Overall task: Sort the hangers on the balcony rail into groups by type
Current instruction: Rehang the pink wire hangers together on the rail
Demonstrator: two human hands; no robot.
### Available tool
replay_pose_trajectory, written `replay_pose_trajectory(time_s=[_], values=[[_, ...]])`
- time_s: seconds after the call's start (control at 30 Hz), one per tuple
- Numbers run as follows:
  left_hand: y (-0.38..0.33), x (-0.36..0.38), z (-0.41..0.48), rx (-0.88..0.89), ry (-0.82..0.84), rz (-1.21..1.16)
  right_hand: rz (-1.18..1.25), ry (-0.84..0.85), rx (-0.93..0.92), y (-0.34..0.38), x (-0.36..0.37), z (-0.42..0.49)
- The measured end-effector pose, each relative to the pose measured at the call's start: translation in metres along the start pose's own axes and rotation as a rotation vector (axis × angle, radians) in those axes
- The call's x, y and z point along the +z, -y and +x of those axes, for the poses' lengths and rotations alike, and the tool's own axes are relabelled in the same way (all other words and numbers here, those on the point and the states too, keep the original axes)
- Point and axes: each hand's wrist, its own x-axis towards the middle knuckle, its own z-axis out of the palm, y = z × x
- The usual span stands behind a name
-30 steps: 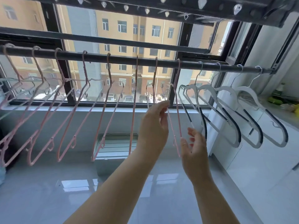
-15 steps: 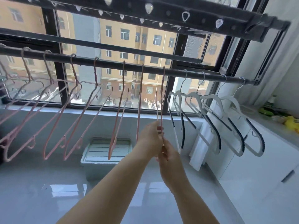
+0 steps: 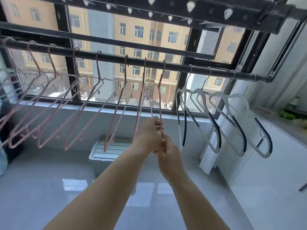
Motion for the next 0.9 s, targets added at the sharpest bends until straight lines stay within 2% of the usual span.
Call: replay_pose_trajectory(time_s=[0.13, 0.23, 0.3, 0.37, 0.5, 0.63, 0.7, 0.8, 0.9], values=[[0.005, 0.004, -0.002, 0.009, 0.028, 0.031, -0.346, 0.052, -0.068, 0.004, -0.018, -0.016], [0.005, 0.010, -0.004, 0.012, 0.002, 0.070, -0.422, -0.108, -0.165, 0.015, -0.043, -0.019], [0.001, 0.014, -0.007, 0.050, -0.029, 0.164, -0.395, -0.237, -0.206, 0.019, -0.059, -0.012], [-0.008, 0.017, -0.007, 0.094, -0.063, 0.283, -0.344, -0.268, -0.116, 0.019, -0.069, 0.002], [-0.016, 0.019, 0.000, 0.091, -0.089, 0.381, -0.213, -0.151, 0.112, 0.017, -0.068, 0.029], [-0.020, 0.024, 0.002, 0.227, -0.113, 0.278, -0.087, -0.042, 0.245, 0.008, -0.053, 0.044], [-0.023, 0.029, 0.005, 0.217, -0.043, 0.217, -0.078, -0.075, 0.215, 0.000, -0.046, 0.050], [-0.028, 0.036, 0.014, 0.163, 0.014, 0.273, -0.034, -0.130, 0.102, -0.009, -0.043, 0.051], [-0.028, 0.042, 0.019, 0.122, 0.051, 0.314, -0.059, -0.096, 0.038, -0.008, -0.044, 0.051]])
